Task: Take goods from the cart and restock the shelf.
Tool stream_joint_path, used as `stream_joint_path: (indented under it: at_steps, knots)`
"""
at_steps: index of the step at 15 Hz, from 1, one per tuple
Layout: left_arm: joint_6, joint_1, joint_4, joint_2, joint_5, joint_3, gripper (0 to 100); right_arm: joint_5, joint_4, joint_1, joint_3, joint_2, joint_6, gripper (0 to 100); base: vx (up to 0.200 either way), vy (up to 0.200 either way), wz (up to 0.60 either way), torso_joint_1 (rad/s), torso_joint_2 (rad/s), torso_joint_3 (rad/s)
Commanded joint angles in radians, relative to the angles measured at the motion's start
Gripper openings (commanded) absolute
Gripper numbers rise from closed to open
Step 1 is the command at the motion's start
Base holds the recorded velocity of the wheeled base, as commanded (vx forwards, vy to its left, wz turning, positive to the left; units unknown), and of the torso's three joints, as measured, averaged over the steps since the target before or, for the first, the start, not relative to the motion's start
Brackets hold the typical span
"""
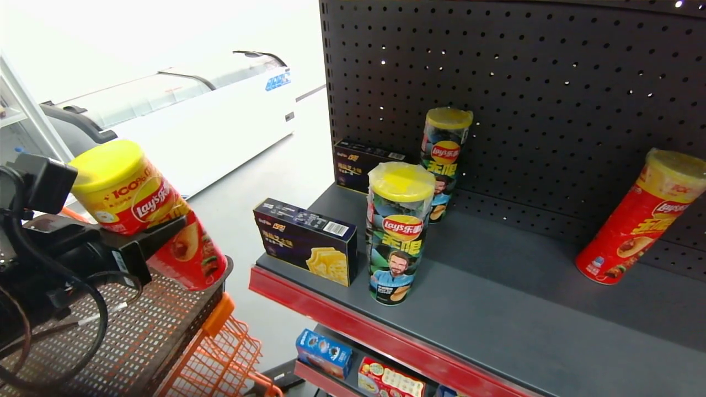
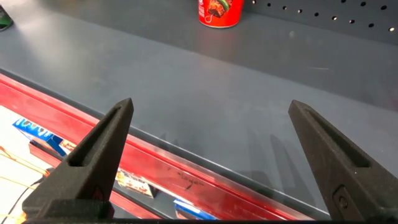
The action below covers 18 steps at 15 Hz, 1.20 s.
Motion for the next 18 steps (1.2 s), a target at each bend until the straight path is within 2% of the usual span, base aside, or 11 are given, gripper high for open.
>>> stream_joint_path:
  at_steps: [1,3,5,6,7,8,9,12,14,16,18]
  knots:
    - [-0.020,-0.087,0.009,-0.074,-0.025,0.010,0,0.000,0.000,0.000,0.000,0.002,0.001,100,0.000,0.000,0.00,0.000,0.00,0.000]
    - [-0.029,-0.102,0.013,-0.097,-0.066,0.030,0,0.000,0.000,0.000,0.000,0.002,0.001,100,0.000,0.000,0.00,0.000,0.00,0.000]
    - [-0.024,-0.138,0.029,-0.129,-0.068,0.044,0,0.000,0.000,0.000,0.000,0.002,-0.001,100,0.000,0.000,0.00,0.000,0.00,0.000]
    - [-0.026,-0.161,0.058,-0.150,-0.068,0.044,0,0.000,0.000,0.000,0.000,0.002,0.001,100,0.000,0.000,0.00,0.000,0.00,0.000]
    - [-0.026,-0.199,0.148,-0.184,-0.068,0.038,0,0.000,0.000,0.000,0.000,0.002,-0.001,100,0.000,0.000,0.00,0.000,0.00,0.000]
    - [-0.024,-0.203,0.158,-0.187,-0.068,0.036,0,0.000,0.000,0.000,0.000,0.002,-0.001,100,0.000,0.000,0.00,0.000,0.00,0.000]
    - [-0.026,-0.256,0.230,-0.212,-0.068,0.036,0,0.000,0.000,0.000,0.000,0.002,-0.001,100,0.000,0.000,0.00,0.000,0.00,0.000]
    - [-0.026,-0.276,0.230,-0.207,-0.072,0.056,0,0.000,0.000,0.000,0.000,0.002,-0.001,100,0.000,0.000,0.00,0.000,0.00,0.000]
    - [-0.026,-0.334,0.233,-0.193,-0.074,0.050,0,0.000,0.000,0.000,0.000,0.002,0.001,100,0.000,0.000,0.00,0.000,0.00,0.000]
    - [-0.024,-0.369,0.234,-0.190,-0.077,0.045,0,0.000,0.000,0.000,0.000,0.002,-0.001,100,0.000,0.000,0.00,0.000,0.00,0.000]
    - [-0.021,-0.392,0.236,-0.193,-0.120,0.045,0,0.000,0.000,0.000,0.000,0.002,-0.001,100,0.000,0.000,0.00,0.000,0.00,0.000]
